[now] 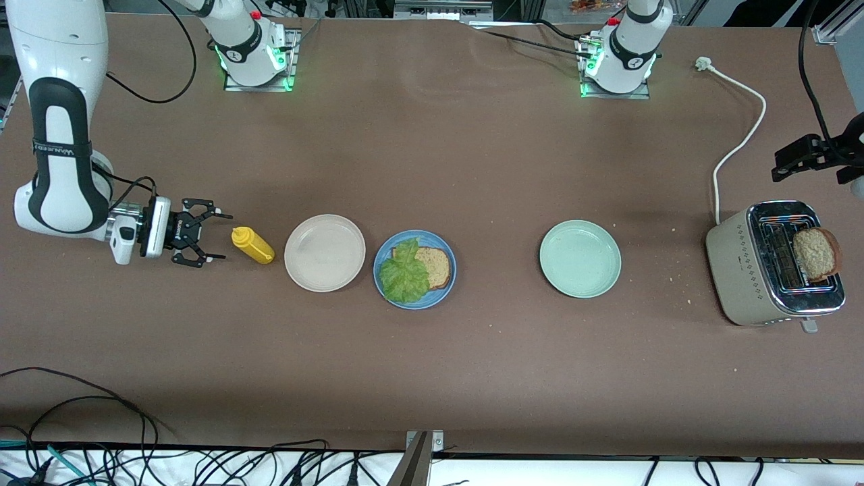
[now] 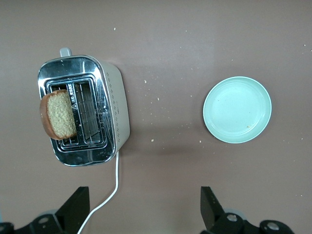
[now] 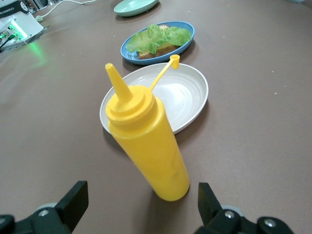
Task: Make sandwich in blue plate with both arms
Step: 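Move the open right gripper toward the yellow mustard bottle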
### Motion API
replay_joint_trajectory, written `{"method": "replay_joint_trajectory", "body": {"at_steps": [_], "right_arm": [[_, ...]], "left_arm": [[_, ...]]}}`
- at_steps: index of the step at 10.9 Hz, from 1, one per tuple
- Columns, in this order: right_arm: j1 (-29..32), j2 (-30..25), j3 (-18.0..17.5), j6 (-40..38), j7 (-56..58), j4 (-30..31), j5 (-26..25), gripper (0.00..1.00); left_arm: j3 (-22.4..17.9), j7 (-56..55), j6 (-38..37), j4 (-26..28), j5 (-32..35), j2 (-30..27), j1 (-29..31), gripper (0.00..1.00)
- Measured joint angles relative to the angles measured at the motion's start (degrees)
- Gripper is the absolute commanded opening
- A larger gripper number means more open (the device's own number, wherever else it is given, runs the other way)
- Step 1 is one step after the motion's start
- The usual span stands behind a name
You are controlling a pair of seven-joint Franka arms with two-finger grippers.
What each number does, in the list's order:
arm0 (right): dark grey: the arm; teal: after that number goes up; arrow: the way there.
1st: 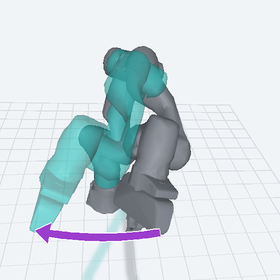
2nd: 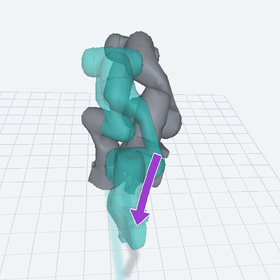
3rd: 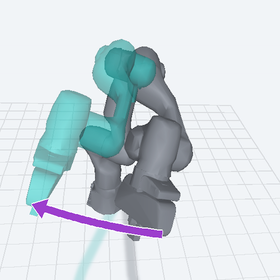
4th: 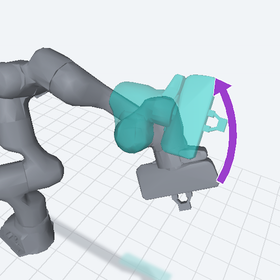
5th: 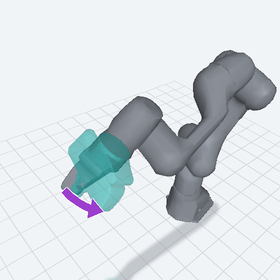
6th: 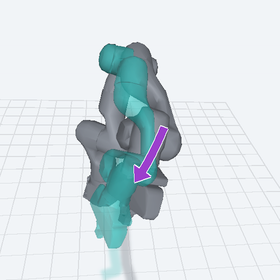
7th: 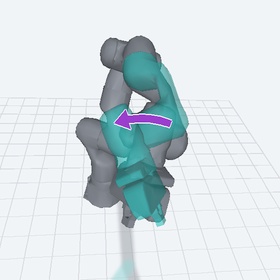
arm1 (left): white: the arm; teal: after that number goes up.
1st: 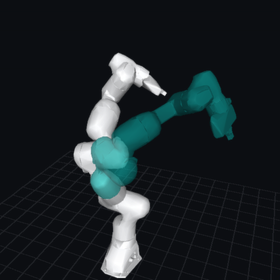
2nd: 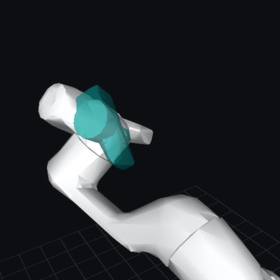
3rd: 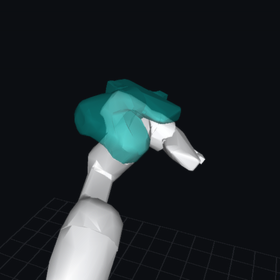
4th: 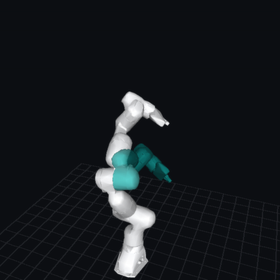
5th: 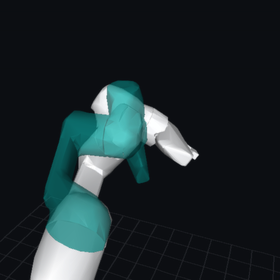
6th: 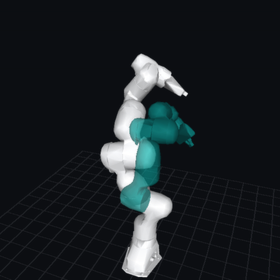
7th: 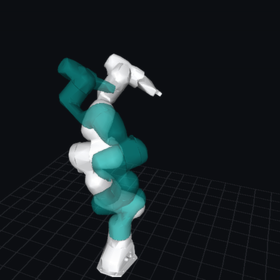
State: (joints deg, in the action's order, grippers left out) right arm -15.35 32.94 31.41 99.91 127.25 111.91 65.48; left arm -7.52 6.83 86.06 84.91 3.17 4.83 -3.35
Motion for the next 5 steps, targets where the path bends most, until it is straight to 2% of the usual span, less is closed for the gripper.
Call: {"method": "replay_joint_trajectory", "body": {"at_steps": [5], "right_arm": [[0.0,2.4,-1.0,-3.0,8.7,0.0,8.1,1.00]], "left_arm": [[0.0,0.0,0.0,0.0,0.0,0.0,0.0,1.00]]}}
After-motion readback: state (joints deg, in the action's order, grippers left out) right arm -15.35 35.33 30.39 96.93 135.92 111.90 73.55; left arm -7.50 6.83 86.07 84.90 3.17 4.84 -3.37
